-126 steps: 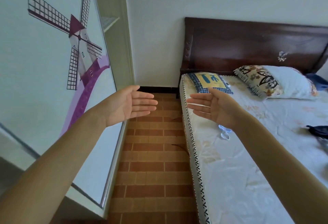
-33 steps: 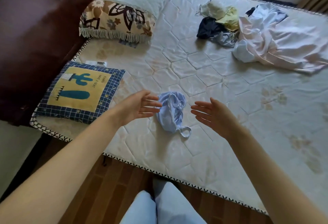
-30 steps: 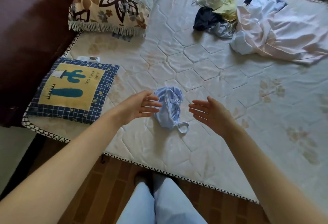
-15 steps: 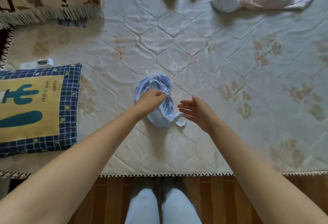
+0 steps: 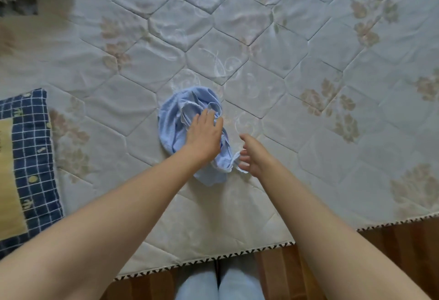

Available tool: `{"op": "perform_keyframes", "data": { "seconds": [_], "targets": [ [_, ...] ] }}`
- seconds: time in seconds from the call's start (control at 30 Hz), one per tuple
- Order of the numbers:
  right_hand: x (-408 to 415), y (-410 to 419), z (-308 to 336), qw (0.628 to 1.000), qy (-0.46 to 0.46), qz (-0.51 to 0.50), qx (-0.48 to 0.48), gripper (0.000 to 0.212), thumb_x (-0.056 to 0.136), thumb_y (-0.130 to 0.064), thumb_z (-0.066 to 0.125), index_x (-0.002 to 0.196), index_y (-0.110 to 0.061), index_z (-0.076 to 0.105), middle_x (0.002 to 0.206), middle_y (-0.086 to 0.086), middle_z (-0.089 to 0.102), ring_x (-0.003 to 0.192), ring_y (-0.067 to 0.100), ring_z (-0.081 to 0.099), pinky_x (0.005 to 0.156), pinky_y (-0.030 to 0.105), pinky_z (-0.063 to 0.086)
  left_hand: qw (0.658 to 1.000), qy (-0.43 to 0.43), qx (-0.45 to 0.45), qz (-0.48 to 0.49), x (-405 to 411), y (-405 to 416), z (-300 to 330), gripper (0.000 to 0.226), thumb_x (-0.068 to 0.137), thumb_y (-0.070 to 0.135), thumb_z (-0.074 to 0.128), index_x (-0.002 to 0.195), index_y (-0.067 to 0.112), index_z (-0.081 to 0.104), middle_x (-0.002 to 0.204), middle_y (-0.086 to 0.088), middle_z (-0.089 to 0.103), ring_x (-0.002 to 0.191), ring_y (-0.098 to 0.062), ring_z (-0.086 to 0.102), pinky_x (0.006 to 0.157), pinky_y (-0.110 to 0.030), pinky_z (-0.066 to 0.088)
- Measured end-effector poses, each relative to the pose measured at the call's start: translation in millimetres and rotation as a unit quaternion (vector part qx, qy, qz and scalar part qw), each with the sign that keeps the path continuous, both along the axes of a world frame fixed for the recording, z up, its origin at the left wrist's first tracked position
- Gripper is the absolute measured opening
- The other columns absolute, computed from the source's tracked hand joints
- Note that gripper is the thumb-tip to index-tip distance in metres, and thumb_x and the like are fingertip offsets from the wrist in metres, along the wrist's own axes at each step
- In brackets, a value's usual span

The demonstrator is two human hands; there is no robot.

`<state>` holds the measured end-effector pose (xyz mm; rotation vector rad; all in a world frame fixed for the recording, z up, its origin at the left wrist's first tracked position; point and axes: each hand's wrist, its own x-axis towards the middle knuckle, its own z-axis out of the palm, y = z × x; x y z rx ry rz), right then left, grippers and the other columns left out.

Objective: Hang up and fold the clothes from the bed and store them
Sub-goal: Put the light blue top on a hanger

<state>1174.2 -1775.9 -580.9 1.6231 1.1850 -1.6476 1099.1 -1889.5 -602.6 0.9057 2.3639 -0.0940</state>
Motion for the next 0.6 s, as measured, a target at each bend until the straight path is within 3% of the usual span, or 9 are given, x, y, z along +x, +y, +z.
{"op": "perform_keyframes", "data": {
  "seconds": [0.1, 0.2, 0.37, 0.43, 0.5, 0.6],
  "targets": [
    [-2.2, -4.9, -12.7, 0.999, -0.036, -0.012, -0.03, 0.018, 0.1, -0.024, 0.046, 0.1, -0.006, 0.045, 0.074, 0.006, 0.042, 0.057, 0.016, 0.041, 0.054, 0.026, 0.039, 0.998, 0.018, -0.056, -0.02, 0.9, 0.6, -15.6, 0.069, 0.098, 0.024, 0.042, 0.154, 0.006, 0.006, 0.161, -0.021, 0.006, 0.15, -0.036, 0.001, 0.121, -0.047, 0.003],
    [-4.6, -7.5, -24.0, 0.998, -0.057, -0.011, -0.034, 0.021, 0.098, -0.022, 0.051, 0.108, -0.005, 0.045, 0.081, 0.011, 0.049, 0.062, 0.019, 0.052, 0.054, 0.028, 0.046, 0.996, 0.039, -0.072, -0.031, -3.7, 4.2, -20.7, 0.07, 0.099, 0.025, 0.041, 0.153, 0.003, 0.002, 0.161, -0.023, 0.006, 0.15, -0.037, -0.001, 0.12, -0.048, 0.0],
    [-6.2, -8.3, -43.3, 0.993, -0.092, -0.01, -0.068, 0.042, 0.091, -0.029, 0.061, 0.119, -0.002, 0.045, 0.082, 0.012, 0.052, 0.066, 0.019, 0.052, 0.059, 0.028, 0.044, 0.989, 0.081, -0.103, -0.069, -17.0, 11.5, -25.6, 0.069, 0.1, 0.029, 0.038, 0.152, 0.0, 0.005, 0.155, -0.021, 0.027, 0.149, -0.039, 0.008, 0.119, -0.051, -0.002],
    [-3.6, -10.8, -50.8, 0.99, -0.109, -0.009, -0.085, 0.043, 0.087, -0.032, 0.064, 0.116, -0.003, 0.049, 0.081, 0.008, 0.053, 0.07, 0.02, 0.054, 0.065, 0.028, 0.043, 0.986, 0.096, -0.105, -0.081, -19.9, 12.6, -28.0, 0.068, 0.098, 0.027, 0.04, 0.151, -0.002, 0.009, 0.147, -0.018, 0.042, 0.144, -0.038, 0.024, 0.12, -0.052, -0.001],
    [0.2, -14.4, -56.3, 0.989, -0.111, -0.017, -0.095, 0.031, 0.087, -0.028, 0.065, 0.106, -0.008, 0.053, 0.08, 0.006, 0.059, 0.073, 0.02, 0.057, 0.075, 0.032, 0.044, 0.985, 0.103, -0.099, -0.094, -20.9, 12.1, -30.1, 0.062, 0.096, 0.022, 0.043, 0.148, -0.003, 0.019, 0.134, -0.012, 0.055, 0.133, -0.033, 0.041, 0.12, -0.05, 0.002],
    [4.0, -20.0, -53.8, 0.99, -0.09, -0.045, -0.099, 0.008, 0.091, -0.015, 0.06, 0.085, -0.011, 0.056, 0.057, -0.001, 0.066, 0.071, 0.014, 0.059, 0.088, 0.03, 0.043, 0.99, 0.088, -0.054, -0.098, -23.5, 10.6, -27.0, 0.032, 0.094, 0.014, 0.044, 0.124, 0.008, 0.051, 0.115, -0.007, 0.065, 0.113, -0.028, 0.055, 0.114, -0.042, 0.022]
  ]
}}
